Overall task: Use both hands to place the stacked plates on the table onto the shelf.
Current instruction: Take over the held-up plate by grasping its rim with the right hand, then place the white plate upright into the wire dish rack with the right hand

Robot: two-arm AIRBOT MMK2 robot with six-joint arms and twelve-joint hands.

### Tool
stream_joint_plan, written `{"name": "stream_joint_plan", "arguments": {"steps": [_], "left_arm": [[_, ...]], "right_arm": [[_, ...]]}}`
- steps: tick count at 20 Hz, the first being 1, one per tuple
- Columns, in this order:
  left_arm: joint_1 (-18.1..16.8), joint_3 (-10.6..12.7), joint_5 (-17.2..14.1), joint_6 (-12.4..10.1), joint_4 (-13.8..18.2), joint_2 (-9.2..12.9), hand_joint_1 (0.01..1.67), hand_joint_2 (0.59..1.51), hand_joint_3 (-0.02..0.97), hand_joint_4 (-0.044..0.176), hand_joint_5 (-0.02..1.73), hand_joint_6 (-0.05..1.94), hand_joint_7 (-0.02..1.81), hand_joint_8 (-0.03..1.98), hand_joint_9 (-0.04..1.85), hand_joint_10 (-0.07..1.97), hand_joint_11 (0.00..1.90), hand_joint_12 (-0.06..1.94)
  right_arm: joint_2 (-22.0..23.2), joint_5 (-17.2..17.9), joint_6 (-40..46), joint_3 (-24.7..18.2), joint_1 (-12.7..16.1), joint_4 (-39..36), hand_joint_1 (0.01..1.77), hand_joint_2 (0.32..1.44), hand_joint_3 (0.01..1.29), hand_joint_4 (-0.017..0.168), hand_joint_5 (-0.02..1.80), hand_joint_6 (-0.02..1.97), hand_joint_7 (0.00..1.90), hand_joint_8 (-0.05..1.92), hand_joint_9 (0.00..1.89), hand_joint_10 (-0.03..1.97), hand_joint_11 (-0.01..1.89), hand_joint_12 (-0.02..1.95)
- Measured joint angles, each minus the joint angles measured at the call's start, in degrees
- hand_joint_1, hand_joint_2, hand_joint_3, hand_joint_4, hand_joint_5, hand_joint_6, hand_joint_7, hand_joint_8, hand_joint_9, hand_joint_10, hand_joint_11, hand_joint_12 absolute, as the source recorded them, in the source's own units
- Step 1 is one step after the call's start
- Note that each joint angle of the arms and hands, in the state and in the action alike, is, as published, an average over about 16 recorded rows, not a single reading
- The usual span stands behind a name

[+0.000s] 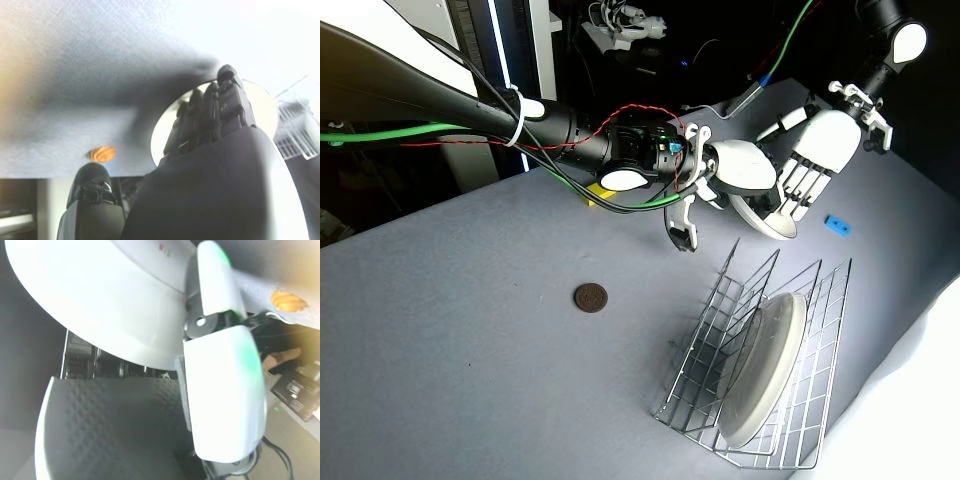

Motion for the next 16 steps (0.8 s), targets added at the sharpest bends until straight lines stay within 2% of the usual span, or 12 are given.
{"name": "stream_joint_plan", "arguments": {"steps": [6,11,16], "left_arm": [[-2.7,0.4,-0.4,-1.2,-0.4,0.2,0.01,1.08,0.011,-0.004,-0.01,-0.01,0.01,-0.01,-0.01,-0.02,0.02,0.0],[-6.7,0.8,-1.3,-2.9,-0.6,1.2,0.01,1.082,0.011,-0.003,0.0,0.0,0.01,-0.01,0.01,0.0,0.02,0.0],[-12.5,0.4,-2.6,-5.7,-0.6,3.1,0.01,1.083,0.011,-0.002,0.01,0.01,0.01,-0.01,0.02,0.01,0.02,0.0]], "right_arm": [[1.3,0.6,0.1,-1.0,0.0,-0.9,1.22,0.96,0.01,0.011,0.86,0.64,0.99,0.44,1.19,0.01,0.93,1.02],[4.5,-0.4,0.3,-4.4,0.3,-1.4,1.22,0.95,0.01,0.012,0.87,0.64,1.01,0.46,1.23,-0.01,0.93,1.04],[10.1,-2.5,0.8,-10.7,1.7,-1.4,1.22,0.95,0.01,0.014,0.9,0.66,1.06,0.48,1.27,-0.01,0.92,1.06]]}}
